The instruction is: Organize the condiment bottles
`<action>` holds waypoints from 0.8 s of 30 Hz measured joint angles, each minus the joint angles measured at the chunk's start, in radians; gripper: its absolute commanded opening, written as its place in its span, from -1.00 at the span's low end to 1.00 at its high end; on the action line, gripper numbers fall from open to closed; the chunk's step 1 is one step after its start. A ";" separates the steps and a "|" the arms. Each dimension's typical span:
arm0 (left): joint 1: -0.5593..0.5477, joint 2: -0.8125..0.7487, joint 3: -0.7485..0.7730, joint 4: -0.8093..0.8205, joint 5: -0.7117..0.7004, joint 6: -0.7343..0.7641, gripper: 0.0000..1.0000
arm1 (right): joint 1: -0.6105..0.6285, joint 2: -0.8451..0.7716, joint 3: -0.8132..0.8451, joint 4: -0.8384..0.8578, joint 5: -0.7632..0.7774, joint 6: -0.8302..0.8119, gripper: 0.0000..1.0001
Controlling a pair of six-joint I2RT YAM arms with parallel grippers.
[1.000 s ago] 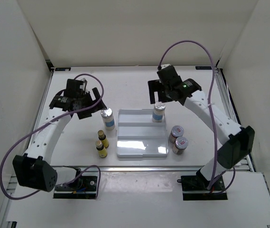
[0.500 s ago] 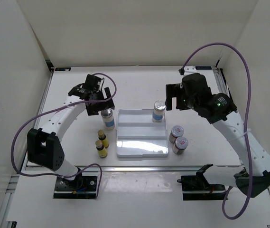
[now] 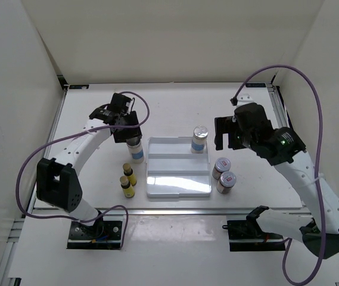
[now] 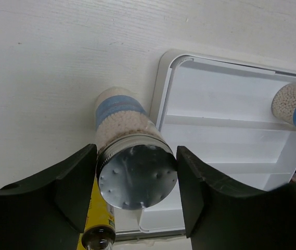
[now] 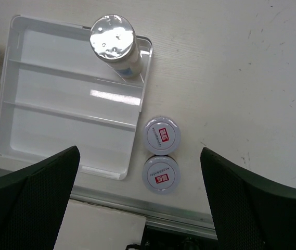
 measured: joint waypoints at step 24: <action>-0.204 0.199 0.489 -0.150 -0.043 0.045 -0.79 | 0.000 -0.171 -0.208 -0.098 0.111 0.077 1.00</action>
